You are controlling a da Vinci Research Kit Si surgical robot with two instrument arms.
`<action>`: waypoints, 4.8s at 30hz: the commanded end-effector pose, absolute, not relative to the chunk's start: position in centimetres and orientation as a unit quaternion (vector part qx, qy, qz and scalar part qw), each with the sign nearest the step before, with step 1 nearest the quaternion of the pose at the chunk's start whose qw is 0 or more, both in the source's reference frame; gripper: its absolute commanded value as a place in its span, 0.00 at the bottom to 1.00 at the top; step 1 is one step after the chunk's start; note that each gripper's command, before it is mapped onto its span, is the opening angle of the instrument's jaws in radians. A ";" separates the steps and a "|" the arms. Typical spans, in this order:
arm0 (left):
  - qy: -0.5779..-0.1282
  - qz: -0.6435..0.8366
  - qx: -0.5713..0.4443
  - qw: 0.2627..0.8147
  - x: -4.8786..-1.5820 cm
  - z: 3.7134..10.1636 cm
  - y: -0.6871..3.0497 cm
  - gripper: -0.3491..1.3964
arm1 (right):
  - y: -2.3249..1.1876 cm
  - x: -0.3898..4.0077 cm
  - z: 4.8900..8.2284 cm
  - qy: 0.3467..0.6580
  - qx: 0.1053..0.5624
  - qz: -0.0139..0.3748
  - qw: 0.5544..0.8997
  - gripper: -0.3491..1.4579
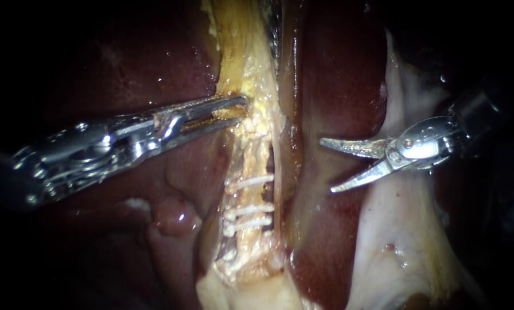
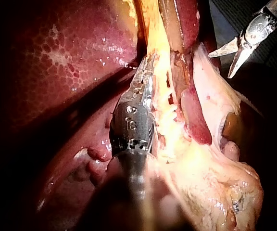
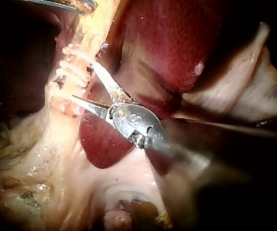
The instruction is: Go to the cutting position left tube
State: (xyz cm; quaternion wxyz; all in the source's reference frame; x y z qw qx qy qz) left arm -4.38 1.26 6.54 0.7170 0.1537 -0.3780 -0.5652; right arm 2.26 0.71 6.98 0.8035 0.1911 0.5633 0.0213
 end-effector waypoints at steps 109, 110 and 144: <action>-0.400 -0.585 0.130 0.693 -3.66 5.67 1.64 0.00 | 0.08 4.49 8.00 0.527 0.584 0.058 0.615 0.91; -0.400 -0.585 0.130 0.693 -3.66 5.67 1.64 0.00 | 0.07 4.51 8.00 0.525 0.586 0.060 0.615 0.91; -0.400 -0.586 0.129 0.693 -3.69 5.66 1.63 0.00 | 0.11 4.63 8.06 0.487 0.614 0.168 0.598 0.91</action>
